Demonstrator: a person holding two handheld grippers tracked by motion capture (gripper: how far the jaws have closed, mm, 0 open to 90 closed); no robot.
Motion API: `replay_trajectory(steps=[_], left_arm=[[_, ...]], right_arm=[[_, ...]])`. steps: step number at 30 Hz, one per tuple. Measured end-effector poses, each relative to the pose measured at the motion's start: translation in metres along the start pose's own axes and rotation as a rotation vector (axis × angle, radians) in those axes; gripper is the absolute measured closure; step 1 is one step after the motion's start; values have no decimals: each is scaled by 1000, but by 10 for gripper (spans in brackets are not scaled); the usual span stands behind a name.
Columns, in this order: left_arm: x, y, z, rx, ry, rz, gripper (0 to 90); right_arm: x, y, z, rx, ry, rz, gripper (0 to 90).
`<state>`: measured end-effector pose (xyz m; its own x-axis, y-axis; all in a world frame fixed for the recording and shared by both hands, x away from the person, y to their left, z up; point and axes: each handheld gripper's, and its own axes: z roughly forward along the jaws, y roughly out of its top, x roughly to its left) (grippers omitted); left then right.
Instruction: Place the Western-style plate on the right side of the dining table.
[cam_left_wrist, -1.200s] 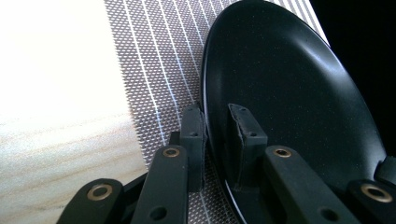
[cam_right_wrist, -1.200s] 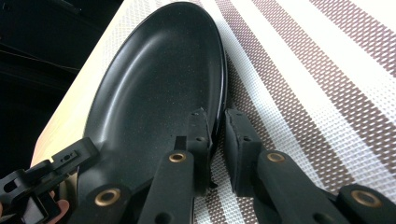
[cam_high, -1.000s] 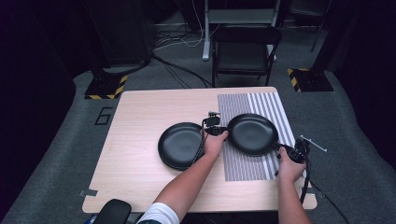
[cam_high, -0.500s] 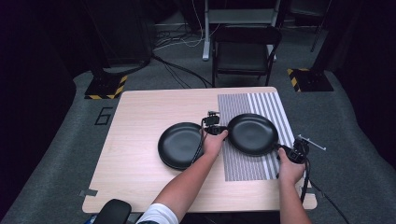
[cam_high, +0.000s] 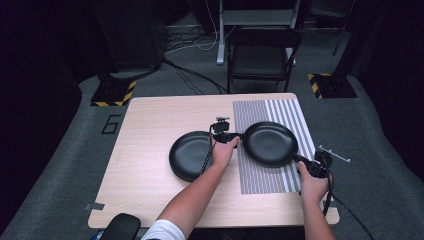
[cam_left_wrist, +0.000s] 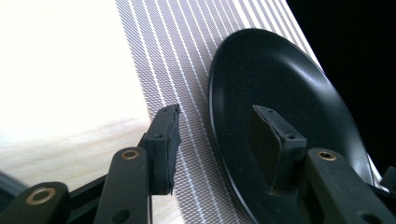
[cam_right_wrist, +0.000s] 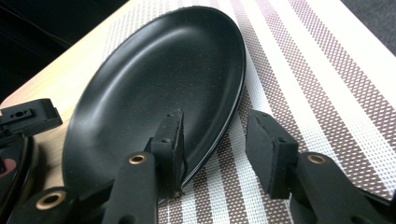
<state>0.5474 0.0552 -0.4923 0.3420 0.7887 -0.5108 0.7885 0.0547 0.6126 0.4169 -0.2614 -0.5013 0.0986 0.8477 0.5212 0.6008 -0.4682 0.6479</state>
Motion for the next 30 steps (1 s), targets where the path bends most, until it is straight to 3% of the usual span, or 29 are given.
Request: replay_trajectory(steps=[5, 10, 16, 21, 28, 30], left_arm=[[7, 2, -8, -3, 10, 2, 506], [12, 5, -18, 0, -10, -2, 516], [12, 8, -33, -17, -10, 41, 507], [14, 7, -45, 6, -43, 90, 511], [25, 5, -65, -3, -41, 117, 505], [31, 6, -71, -10, -33, 101, 506]], right_arm=[[2, 0, -6, 1, 16, -36, 545], [3, 0, -11, -4, 37, -48, 533], [8, -1, -15, -2, 90, -58, 525], [12, 0, -17, -3, 101, -80, 531], [16, 3, -25, -6, 127, -92, 536], [18, 2, -25, 1, 134, -106, 537]])
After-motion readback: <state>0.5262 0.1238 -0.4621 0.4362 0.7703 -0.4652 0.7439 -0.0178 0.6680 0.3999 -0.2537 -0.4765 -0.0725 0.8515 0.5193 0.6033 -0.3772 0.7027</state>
